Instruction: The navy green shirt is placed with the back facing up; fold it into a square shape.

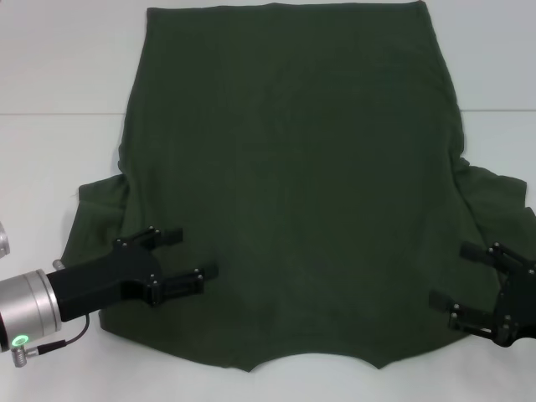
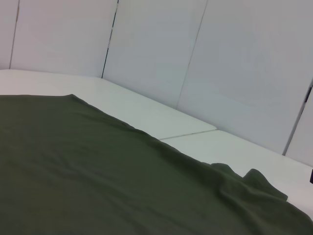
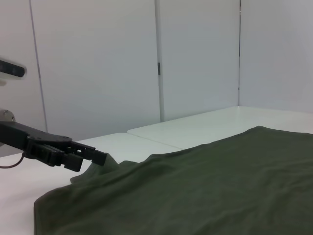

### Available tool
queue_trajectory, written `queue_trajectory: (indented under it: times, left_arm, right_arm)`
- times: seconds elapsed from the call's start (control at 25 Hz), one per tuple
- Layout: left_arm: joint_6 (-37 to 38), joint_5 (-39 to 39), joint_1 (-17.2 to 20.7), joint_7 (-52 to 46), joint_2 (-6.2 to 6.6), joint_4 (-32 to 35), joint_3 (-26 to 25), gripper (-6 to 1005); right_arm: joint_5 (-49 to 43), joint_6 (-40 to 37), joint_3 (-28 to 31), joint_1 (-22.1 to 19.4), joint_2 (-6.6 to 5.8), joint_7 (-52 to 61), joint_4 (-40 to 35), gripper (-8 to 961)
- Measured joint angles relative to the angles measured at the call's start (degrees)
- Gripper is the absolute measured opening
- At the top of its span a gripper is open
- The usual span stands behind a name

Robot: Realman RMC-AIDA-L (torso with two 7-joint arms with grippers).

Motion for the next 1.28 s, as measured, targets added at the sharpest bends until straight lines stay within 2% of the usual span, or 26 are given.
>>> queue_trajectory:
  times: [1.28]
  left_arm:
    - [-0.68,0.00,-0.12,-0.39,0.00,-0.17,0.04,926]
  right_arm:
    - [-0.34,0.19,-0.53,0.00,0.00,-0.28,0.70,947]
